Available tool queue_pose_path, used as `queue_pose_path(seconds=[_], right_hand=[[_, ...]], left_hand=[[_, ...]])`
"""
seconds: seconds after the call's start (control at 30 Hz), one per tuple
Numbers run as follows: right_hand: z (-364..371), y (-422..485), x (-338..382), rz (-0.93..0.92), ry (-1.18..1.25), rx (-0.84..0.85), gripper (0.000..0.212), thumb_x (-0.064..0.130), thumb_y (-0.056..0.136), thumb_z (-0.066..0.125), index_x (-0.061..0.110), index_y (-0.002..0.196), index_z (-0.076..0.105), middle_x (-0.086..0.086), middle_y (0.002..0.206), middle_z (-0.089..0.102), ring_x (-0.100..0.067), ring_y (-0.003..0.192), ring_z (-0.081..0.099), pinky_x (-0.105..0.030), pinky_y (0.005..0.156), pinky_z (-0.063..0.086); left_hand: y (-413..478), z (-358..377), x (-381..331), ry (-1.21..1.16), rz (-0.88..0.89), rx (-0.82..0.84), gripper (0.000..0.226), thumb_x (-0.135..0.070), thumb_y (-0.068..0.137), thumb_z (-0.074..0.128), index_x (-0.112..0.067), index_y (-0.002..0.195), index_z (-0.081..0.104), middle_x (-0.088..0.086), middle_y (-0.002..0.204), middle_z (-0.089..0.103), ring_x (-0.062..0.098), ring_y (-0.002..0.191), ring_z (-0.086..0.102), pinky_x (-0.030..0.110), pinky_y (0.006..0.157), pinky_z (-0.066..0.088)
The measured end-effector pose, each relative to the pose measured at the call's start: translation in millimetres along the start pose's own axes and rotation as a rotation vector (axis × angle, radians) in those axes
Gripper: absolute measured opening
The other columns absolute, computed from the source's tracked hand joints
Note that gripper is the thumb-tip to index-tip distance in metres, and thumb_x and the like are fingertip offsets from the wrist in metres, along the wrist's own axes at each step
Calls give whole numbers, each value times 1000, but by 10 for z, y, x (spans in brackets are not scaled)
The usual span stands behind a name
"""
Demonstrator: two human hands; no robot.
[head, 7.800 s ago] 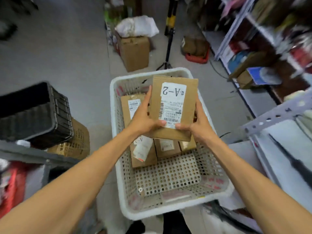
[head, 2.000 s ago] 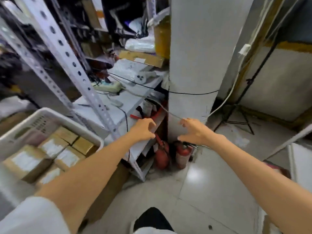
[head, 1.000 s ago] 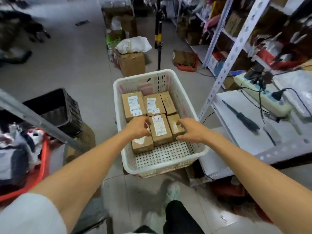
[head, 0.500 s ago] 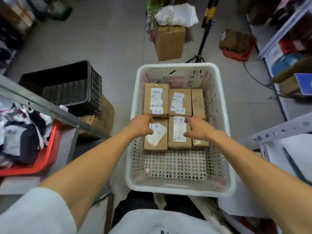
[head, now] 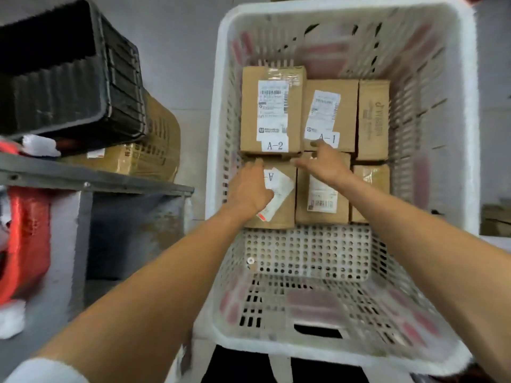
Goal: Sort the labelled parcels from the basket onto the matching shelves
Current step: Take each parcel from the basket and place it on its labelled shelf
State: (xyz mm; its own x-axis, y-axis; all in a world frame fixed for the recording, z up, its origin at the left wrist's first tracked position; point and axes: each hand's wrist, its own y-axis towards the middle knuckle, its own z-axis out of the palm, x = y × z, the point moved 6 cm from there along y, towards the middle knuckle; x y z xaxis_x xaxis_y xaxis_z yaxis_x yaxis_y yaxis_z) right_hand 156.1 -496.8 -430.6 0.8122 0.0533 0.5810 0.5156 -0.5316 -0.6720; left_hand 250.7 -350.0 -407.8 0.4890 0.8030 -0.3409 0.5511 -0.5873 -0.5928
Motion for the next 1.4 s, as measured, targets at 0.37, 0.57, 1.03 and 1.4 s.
queue_pose_path(seconds=[0.37,0.57,1.03,1.4], right_hand=[[357,557,-71,149,621,-263,71,34,61,90,11,112,46,1,100,62,-13,93,63,-21,75,49],[290,426,-87,102,607,-300,59,17,56,93,9,98,51,0,85,67,-14,80,70,-30,78,58],[217,-667,-1332,380,677,-158,64,12,61,89,7,110,48,-9,116,65,-21,103,64,-38,100,49],[200,-496,-1089,76,510,-72,106,12,60,89,24,147,29,8,129,60,-8,113,58,-31,96,50]], left_hand=[[233,472,300,-414,-214,-79,71,-23,81,70,-10,137,29,11,132,53,30,120,50,42,96,43],[235,357,338,-526,-219,-105,93,-24,79,71,-13,148,10,6,149,34,26,134,38,42,108,36],[82,886,-99,-816,-106,69,124,-43,59,87,-34,150,3,1,150,36,21,135,39,43,112,33],[74,827,-210,-772,14,122,129,-15,61,88,-36,151,-2,-6,141,50,14,129,46,39,109,38]])
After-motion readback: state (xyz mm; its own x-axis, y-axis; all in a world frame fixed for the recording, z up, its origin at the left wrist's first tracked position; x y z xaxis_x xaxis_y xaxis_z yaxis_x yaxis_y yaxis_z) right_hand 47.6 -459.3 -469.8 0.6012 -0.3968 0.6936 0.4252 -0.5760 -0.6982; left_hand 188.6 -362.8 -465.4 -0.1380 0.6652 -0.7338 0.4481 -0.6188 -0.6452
